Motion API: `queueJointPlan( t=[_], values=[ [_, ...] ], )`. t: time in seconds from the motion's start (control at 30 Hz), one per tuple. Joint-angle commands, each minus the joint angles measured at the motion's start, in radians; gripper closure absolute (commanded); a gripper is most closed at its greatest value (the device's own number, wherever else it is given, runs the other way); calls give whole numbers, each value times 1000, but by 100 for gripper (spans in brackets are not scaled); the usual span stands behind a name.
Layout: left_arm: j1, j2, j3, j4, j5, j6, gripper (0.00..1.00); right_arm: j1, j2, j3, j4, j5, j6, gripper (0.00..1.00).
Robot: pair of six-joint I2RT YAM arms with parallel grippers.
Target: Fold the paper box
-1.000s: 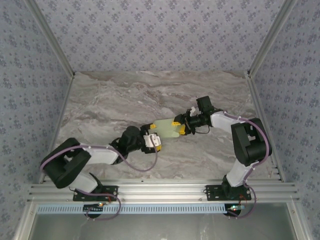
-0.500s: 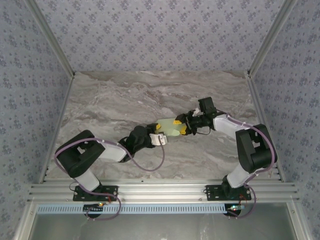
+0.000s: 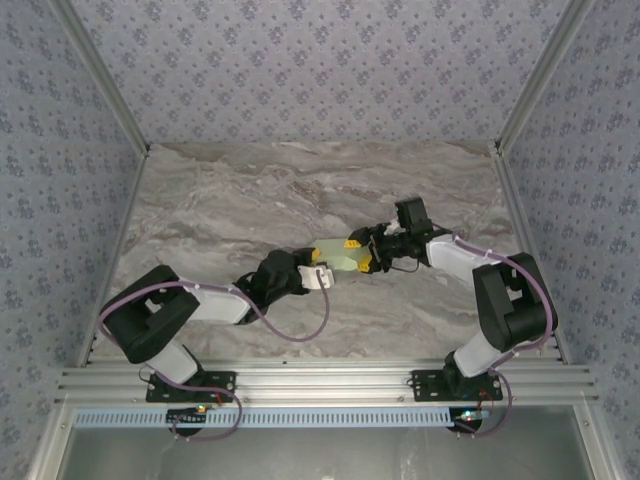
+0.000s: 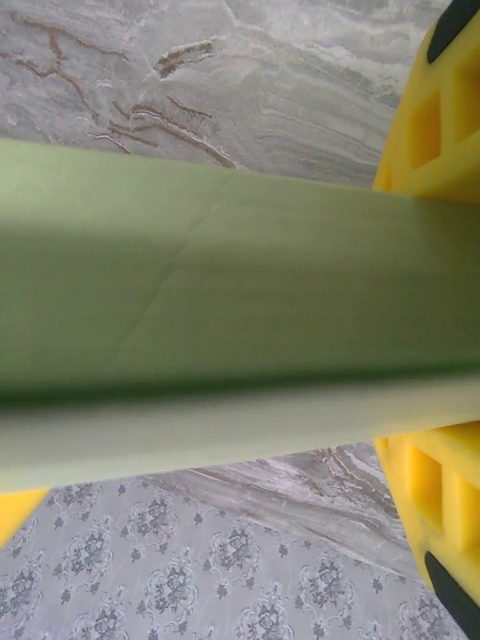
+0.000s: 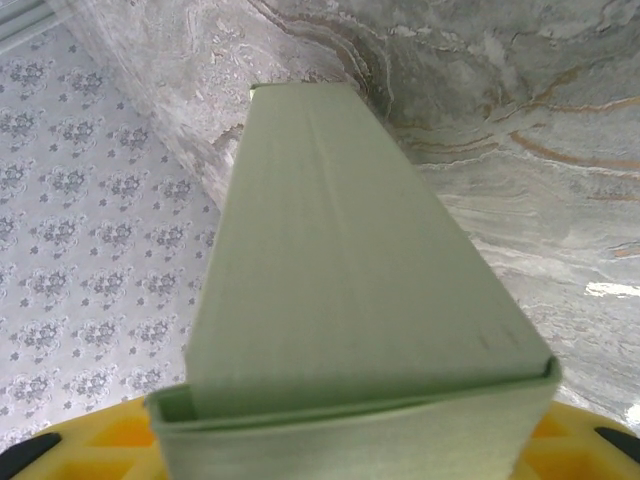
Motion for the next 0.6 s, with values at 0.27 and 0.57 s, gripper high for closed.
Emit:
queueJointPlan(
  t=[0.27, 0.57],
  values=[
    [66, -158, 153, -529, 103, -139, 57, -22, -100, 71, -276, 96, -268, 24],
    [72, -312, 259, -1024, 102, -215, 55, -75, -266, 56, -352, 279, -644, 21]
  ],
)
